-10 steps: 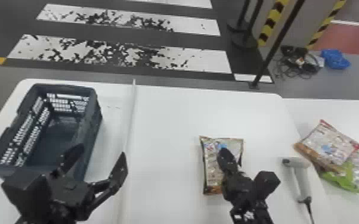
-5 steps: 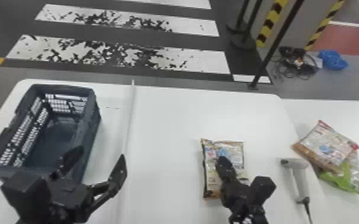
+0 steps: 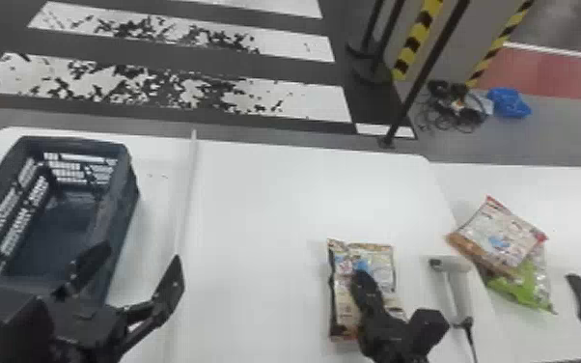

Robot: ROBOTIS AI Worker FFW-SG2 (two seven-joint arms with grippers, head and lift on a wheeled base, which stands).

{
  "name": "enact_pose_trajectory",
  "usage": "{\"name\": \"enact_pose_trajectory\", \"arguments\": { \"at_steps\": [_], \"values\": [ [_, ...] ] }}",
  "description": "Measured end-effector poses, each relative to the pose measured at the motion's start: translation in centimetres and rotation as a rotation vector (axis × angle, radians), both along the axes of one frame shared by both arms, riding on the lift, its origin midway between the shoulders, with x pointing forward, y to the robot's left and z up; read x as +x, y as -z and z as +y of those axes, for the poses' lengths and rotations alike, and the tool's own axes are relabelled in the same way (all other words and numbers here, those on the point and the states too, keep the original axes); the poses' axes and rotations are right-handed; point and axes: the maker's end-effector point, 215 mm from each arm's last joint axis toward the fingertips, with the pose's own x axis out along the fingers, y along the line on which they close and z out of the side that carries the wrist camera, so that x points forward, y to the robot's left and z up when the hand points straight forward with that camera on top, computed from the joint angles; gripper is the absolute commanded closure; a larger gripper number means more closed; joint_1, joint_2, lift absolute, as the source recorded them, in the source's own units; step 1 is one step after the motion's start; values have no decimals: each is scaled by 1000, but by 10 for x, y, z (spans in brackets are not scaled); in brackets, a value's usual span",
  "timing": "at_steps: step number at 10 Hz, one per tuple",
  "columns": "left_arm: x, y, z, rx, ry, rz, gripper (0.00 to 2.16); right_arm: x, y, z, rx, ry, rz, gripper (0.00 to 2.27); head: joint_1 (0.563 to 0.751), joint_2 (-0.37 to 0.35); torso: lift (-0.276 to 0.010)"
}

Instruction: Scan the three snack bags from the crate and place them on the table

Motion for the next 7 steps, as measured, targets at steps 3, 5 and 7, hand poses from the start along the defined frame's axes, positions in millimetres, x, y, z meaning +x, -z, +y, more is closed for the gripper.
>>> {"name": "enact_pose_trajectory", "arguments": {
  "at_steps": [3, 5, 7],
  "values": [
    [1, 1, -3, -2, 4, 0, 63, -17, -7, -35, -44, 10, -23, 2246, 695, -306, -37],
    [2, 2, -3, -2, 4, 1, 63, -23, -12, -42, -57, 6, -40, 2246, 695, -318, -37],
    [2, 2, -4, -3, 5, 0, 63, -24, -16, -42, -63, -4, -53, 2243, 695, -320, -37]
  ]
}}
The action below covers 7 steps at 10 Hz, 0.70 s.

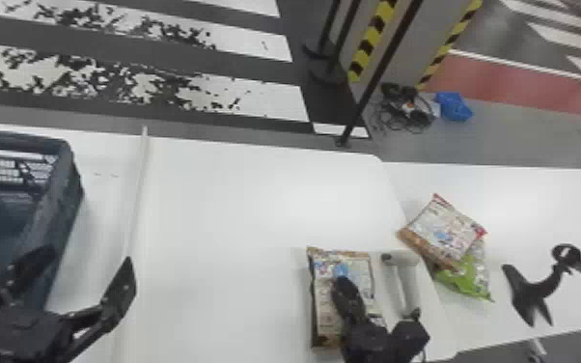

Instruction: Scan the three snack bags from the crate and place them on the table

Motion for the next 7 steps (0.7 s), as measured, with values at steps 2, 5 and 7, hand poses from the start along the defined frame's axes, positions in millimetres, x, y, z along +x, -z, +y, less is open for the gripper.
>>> {"name": "enact_pose_trajectory", "arguments": {
  "at_steps": [2, 5, 7],
  "values": [
    [1, 0, 1, 0, -1, -2, 63, -4, -32, 1, -7, -5, -92, 2051, 695, -320, -37],
    [2, -2, 1, 0, -3, -9, 63, -21, -124, 8, -23, -18, -270, 154, 695, -315, -37],
    [4, -2, 4, 1, -13, -21, 63, -29, -151, -11, -71, 1, -323, 97, 695, -338, -37]
  ]
}}
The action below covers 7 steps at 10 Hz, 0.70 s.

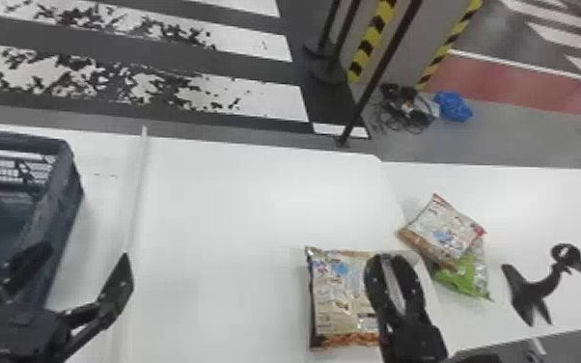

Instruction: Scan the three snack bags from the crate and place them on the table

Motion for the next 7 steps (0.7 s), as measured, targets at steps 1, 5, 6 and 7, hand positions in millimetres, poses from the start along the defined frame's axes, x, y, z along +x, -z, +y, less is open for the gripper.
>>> {"name": "enact_pose_trajectory", "arguments": {
  "at_steps": [1, 5, 6, 7],
  "values": [
    [1, 1, 1, 1, -5, -1, 63, -3, -2, -13, -26, 17, 3, 97, 695, -350, -37],
    [0, 3, 2, 1, -10, -7, 63, -8, 37, -79, -63, 68, 168, 107, 695, -350, -37],
    [-2, 4, 2, -1, -11, -10, 63, -6, 52, -89, -52, 60, 213, 107, 695, -350, -37],
    [-3, 7, 3, -2, -13, -11, 63, -4, 70, -99, -30, 49, 266, 107, 695, -350, -37]
  ]
}}
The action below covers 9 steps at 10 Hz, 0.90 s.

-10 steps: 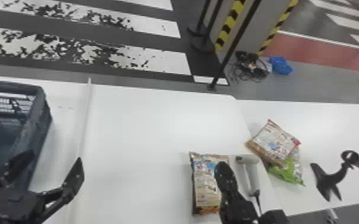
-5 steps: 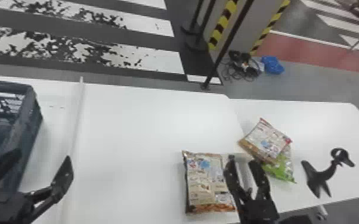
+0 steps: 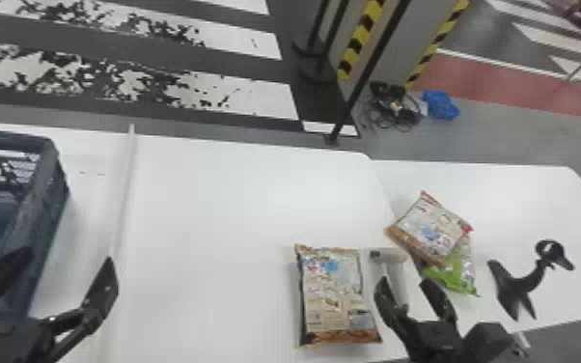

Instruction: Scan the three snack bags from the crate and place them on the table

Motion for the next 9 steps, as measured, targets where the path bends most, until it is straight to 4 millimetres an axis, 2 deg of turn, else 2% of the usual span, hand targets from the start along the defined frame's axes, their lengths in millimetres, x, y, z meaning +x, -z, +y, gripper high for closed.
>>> {"name": "enact_pose_trajectory", "arguments": {
  "at_steps": [1, 5, 9],
  "values": [
    [-1, 0, 1, -1, -1, -4, 63, 3, 13, -8, 22, -13, 38, 113, 695, -350, -37],
    [-5, -7, 1, -7, -1, -23, 63, 15, 40, -27, 75, -43, 137, 113, 695, -350, -37],
    [-11, -9, 3, -8, -5, -37, 63, 30, 65, -48, 52, -65, 232, 113, 695, -350, -37]
  ]
}}
